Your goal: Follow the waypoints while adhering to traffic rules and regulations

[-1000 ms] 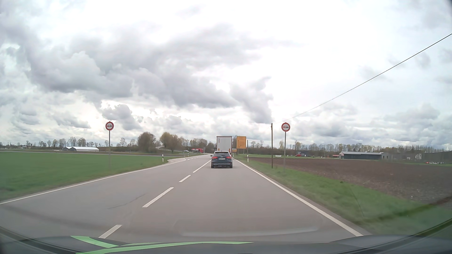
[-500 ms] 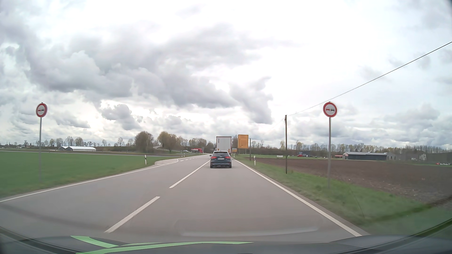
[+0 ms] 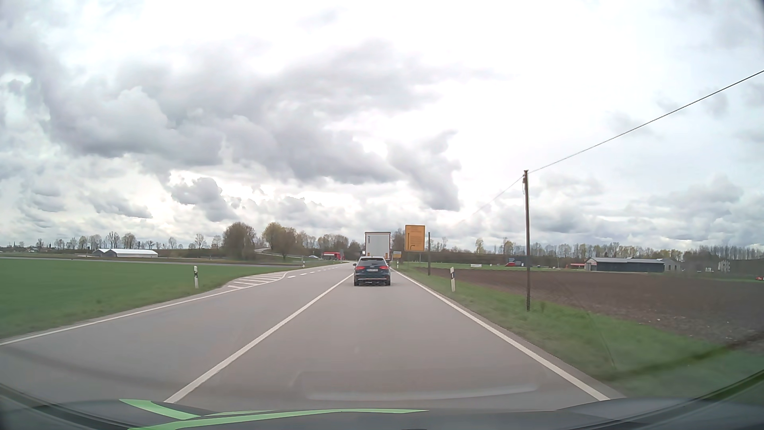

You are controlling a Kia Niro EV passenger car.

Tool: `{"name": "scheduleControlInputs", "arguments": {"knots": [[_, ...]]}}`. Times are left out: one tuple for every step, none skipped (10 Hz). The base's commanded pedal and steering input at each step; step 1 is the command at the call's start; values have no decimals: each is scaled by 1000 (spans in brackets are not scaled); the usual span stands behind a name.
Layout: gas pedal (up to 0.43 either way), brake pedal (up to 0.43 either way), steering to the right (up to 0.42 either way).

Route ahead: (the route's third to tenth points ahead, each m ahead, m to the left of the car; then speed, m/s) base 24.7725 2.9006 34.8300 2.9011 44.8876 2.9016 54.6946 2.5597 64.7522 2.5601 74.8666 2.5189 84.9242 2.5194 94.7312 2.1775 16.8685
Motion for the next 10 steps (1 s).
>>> {"name": "scheduleControlInputs", "arguments": {"knots": [[157, 0, 2], [157, 0, 2], [157, 0, 2], [157, 0, 2], [157, 0, 2], [157, 0, 1], [157, 0, 1], [157, 0, 1], [157, 0, 2], [157, 0, 1]]}}
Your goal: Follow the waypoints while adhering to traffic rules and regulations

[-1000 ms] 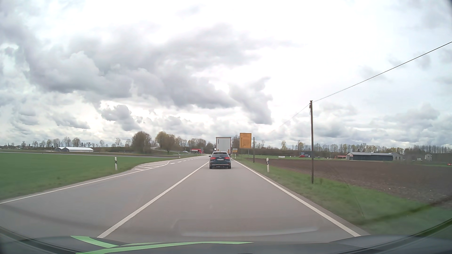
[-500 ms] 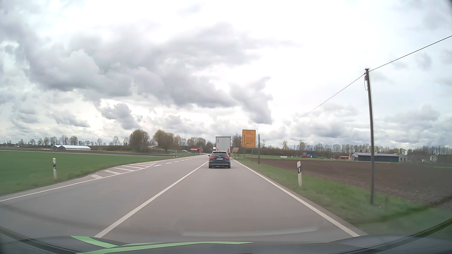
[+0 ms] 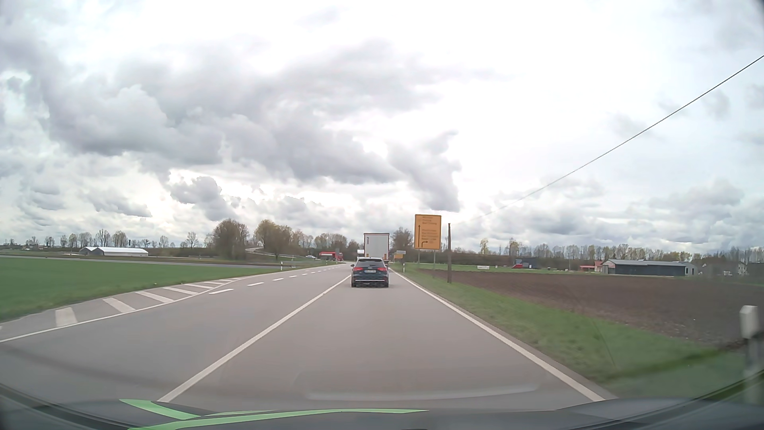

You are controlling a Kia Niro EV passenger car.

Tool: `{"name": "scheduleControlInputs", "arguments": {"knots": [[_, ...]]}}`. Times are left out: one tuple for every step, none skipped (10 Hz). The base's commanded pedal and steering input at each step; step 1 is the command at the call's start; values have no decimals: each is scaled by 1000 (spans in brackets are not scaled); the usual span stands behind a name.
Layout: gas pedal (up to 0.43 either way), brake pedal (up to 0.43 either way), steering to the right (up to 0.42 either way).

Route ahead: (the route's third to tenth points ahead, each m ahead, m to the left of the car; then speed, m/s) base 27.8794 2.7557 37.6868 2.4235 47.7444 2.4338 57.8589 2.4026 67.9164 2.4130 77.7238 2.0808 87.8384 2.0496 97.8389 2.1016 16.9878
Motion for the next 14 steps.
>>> {"name": "scheduleControlInputs", "arguments": {"knots": [[157, 0, 1], [157, 0, 1], [157, 0, 1], [157, 0, 1], [157, 0, 2], [150, 0, 1], [130, 0, 1], [110, 0, 1], [98, 0, 1], [98, 0, 1], [98, 0, 1], [98, 0, 1], [98, 0, 1], [98, 0, 1]]}}
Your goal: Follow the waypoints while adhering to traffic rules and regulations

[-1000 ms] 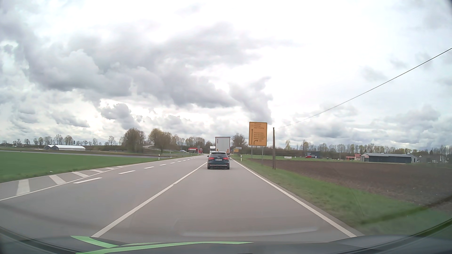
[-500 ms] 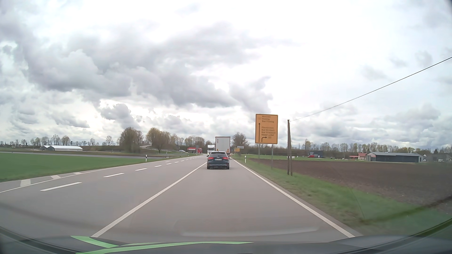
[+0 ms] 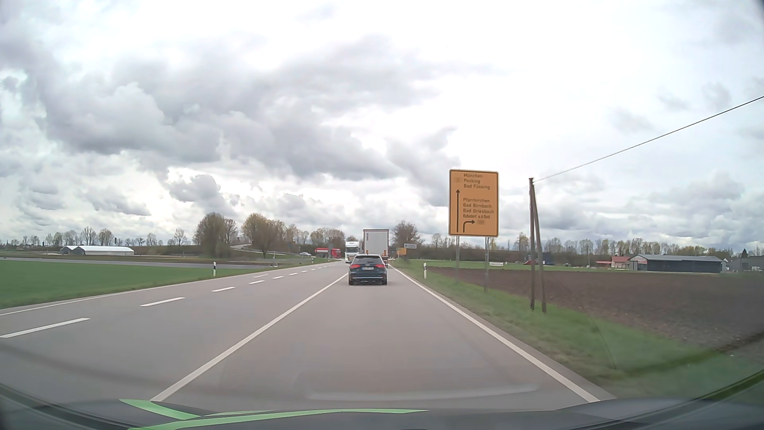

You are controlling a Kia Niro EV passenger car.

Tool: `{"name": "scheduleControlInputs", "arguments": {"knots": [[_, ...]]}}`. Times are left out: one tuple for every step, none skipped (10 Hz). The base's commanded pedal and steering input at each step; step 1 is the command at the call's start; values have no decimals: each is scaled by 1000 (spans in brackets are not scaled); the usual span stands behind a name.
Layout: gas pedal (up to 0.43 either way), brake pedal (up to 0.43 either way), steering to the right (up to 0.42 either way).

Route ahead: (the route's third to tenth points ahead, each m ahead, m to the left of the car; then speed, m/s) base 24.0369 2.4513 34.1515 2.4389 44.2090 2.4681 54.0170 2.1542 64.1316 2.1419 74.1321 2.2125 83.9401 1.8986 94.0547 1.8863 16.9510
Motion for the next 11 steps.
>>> {"name": "scheduleControlInputs", "arguments": {"knots": [[98, 0, 1], [98, 0, 1], [98, 0, 1], [98, 0, 1], [98, 0, 1], [110, 0, 1], [110, 0, 1], [118, 0, 1], [130, 0, 1], [130, 0, 1], [138, 0, 0]]}}
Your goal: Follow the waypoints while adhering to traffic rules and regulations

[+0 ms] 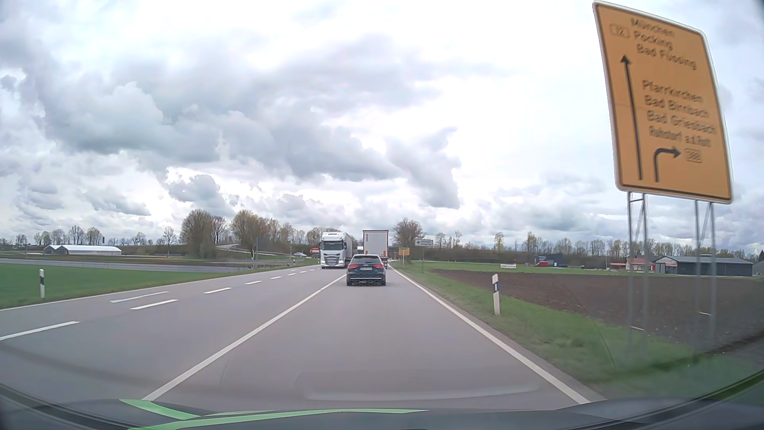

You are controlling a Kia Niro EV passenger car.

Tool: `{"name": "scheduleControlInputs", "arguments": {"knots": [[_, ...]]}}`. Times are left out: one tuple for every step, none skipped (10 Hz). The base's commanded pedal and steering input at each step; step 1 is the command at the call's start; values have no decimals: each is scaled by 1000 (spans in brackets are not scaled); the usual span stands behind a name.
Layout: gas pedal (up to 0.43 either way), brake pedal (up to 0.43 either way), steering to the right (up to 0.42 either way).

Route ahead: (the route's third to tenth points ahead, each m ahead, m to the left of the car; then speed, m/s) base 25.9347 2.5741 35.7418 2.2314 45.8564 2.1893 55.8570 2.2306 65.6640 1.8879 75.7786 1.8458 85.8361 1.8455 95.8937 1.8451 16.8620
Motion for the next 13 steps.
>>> {"name": "scheduleControlInputs", "arguments": {"knots": [[138, 0, 0], [150, 0, 0], [157, 0, 0], [157, 0, 0], [157, 0, 0], [169, 0, 0], [169, 0, 0], [169, 0, 0], [169, 0, 0], [177, 0, 1], [177, 0, 3], [177, 0, 3], [177, 0, 3]]}}
